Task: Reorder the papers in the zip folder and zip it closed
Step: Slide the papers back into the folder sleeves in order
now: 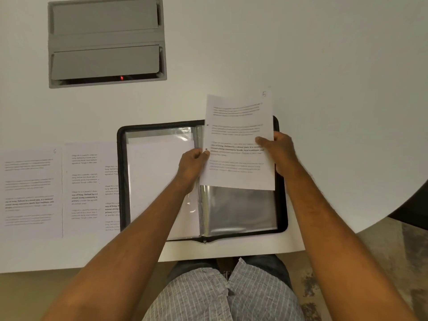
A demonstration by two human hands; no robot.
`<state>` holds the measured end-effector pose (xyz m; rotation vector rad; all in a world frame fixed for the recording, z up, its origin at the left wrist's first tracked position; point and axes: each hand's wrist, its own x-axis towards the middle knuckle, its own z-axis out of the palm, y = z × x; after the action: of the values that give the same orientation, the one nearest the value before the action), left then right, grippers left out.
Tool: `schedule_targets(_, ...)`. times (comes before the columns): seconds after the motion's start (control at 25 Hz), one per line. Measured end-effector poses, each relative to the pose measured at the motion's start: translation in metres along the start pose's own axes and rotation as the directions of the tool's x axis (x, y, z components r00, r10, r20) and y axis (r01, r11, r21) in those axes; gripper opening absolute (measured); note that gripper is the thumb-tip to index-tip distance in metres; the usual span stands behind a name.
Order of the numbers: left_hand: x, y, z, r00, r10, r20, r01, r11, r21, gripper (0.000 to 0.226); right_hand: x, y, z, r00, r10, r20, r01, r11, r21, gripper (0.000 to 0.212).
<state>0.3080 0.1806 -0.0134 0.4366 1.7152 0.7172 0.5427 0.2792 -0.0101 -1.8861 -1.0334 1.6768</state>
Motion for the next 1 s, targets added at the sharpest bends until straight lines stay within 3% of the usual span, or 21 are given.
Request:
schedule_targets(0.12,0.014,0.002,0.015,0.977,0.200,-0.070,-0.182,0.963,0.199,0.025,0.004,0.001,-0.016,0.992,-0.112,-0.051,0.096,0.964,-0.249,0.030)
schedule_targets(0.16,0.020,0.003,0.019,0.943,0.322,-0.084,-0.274,0.894,0.354,0.025,0.004,0.001,-0.021,0.984,-0.154,-0.090,0.120,0.945,-0.304,0.028)
schedule_targets(0.24,0.036,0.002,0.026,0.852,0.524,-0.012,-0.393,0.653,0.648,0.034,0.004,-0.001,-0.031,0.949,-0.245,-0.198,0.162,0.919,-0.360,0.024)
schedule_targets(0.36,0.056,0.002,0.035,0.817,0.566,0.106,-0.364,0.364,0.857,0.065,0.004,-0.005,-0.045,0.889,-0.323,-0.325,0.219,0.923,-0.318,0.021)
schedule_targets(0.44,0.062,0.005,0.039,0.829,0.541,0.139,-0.321,0.258,0.911,0.075,0.007,-0.008,-0.050,0.874,-0.333,-0.355,0.242,0.930,-0.277,0.021)
schedule_targets(0.56,0.068,0.001,0.040,0.818,0.549,0.171,-0.319,0.186,0.929,0.071,0.014,-0.013,-0.052,0.866,-0.349,-0.358,0.272,0.929,-0.249,0.022)
schedule_targets(0.72,0.069,-0.015,0.039,0.729,0.653,0.202,-0.370,0.128,0.920,0.055,0.022,-0.019,-0.052,0.870,-0.359,-0.338,0.287,0.926,-0.246,0.024)
schedule_targets(0.92,0.071,-0.004,0.037,0.612,0.780,0.131,-0.439,0.197,0.877,0.012,0.028,-0.034,-0.056,0.847,-0.378,-0.374,0.339,0.926,-0.167,0.027)
schedule_targets(1.0,0.067,0.004,0.033,0.650,0.747,0.140,-0.452,0.231,0.862,0.012,0.031,-0.042,-0.056,0.843,-0.363,-0.397,0.363,0.928,-0.077,0.025)
